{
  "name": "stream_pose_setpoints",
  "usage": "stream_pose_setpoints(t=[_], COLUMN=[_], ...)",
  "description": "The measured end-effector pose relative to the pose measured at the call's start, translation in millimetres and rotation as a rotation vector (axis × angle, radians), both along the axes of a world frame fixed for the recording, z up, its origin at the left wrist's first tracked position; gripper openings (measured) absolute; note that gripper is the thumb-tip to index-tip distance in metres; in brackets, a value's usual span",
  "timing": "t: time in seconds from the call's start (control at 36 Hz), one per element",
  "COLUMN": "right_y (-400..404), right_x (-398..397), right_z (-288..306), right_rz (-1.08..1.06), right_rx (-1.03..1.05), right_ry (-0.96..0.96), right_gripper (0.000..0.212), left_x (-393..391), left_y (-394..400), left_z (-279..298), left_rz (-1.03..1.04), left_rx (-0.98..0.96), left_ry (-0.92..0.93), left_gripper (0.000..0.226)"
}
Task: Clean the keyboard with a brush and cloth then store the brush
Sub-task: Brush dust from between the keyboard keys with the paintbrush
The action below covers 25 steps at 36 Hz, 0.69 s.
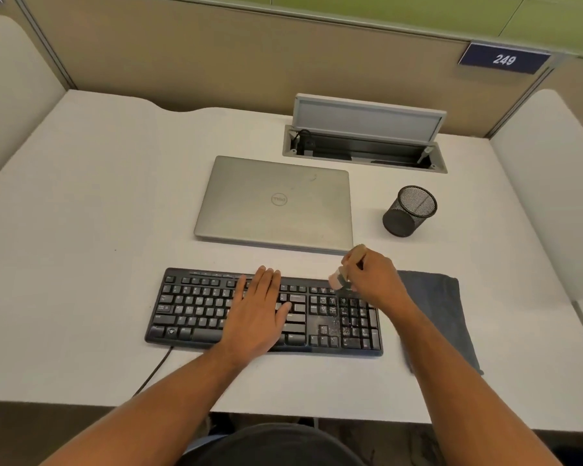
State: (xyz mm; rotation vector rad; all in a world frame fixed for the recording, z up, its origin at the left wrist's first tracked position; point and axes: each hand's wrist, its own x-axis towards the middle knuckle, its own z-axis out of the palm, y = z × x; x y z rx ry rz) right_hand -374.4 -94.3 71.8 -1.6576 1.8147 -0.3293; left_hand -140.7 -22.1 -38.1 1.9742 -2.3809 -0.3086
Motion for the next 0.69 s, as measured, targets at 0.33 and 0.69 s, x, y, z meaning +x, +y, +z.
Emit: stream_pose_setpoints(t=[0.33, 0.69], right_y=[20, 33], right_x=[-5, -15], right_z=[-7, -13], right_rz=[-0.102, -0.276], right_rx=[-0.050, -0.127], right_ry=[-0.132, -0.194], right_gripper=[0.021, 0.017], left_x=[0, 0], left_y=[0, -1], left_z=[-3, -4], left_rz=[0.013, -0.001], left_rx=[-0.014, -0.012], left_ry=[0.011, -0.004], left_gripper=[0.073, 0.075])
